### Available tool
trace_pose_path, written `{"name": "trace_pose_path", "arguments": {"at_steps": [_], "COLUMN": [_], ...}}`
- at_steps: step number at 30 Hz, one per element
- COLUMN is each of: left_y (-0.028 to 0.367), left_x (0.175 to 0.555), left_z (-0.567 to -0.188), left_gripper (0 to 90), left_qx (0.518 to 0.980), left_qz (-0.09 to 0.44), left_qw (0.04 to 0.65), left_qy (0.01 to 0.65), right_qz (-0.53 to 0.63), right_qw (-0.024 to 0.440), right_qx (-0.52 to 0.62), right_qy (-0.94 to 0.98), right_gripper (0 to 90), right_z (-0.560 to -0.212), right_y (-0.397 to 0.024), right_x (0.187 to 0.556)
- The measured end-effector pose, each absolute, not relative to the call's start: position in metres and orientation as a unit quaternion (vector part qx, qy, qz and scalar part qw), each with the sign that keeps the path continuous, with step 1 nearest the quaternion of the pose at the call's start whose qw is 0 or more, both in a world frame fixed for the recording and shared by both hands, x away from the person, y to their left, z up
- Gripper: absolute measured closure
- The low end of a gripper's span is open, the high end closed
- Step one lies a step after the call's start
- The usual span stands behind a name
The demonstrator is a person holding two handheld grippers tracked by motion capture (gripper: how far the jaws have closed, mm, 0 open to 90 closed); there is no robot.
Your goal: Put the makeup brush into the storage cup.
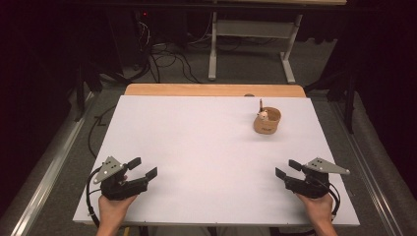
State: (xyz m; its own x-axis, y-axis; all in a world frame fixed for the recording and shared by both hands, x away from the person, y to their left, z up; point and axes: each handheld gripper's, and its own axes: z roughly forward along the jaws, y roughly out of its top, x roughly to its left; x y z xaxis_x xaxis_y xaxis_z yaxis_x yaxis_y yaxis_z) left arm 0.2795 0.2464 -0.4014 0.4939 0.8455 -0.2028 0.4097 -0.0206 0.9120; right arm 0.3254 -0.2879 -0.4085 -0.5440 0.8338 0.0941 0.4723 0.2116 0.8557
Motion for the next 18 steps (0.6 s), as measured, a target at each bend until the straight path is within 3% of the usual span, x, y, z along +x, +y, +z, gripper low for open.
{"name": "trace_pose_path", "arguments": {"at_steps": [18], "left_y": [0.2452], "left_x": [0.2823], "left_z": [-0.4039], "left_gripper": [26.2], "left_qx": [0.690], "left_qz": [0.206], "left_qw": [0.519], "left_qy": [0.461], "right_qz": [0.451], "right_qw": [0.206], "right_qx": [0.432], "right_qy": [0.753], "right_gripper": [35.4], "right_z": [-0.4117], "right_y": [-0.2859], "right_x": [0.3260]}}
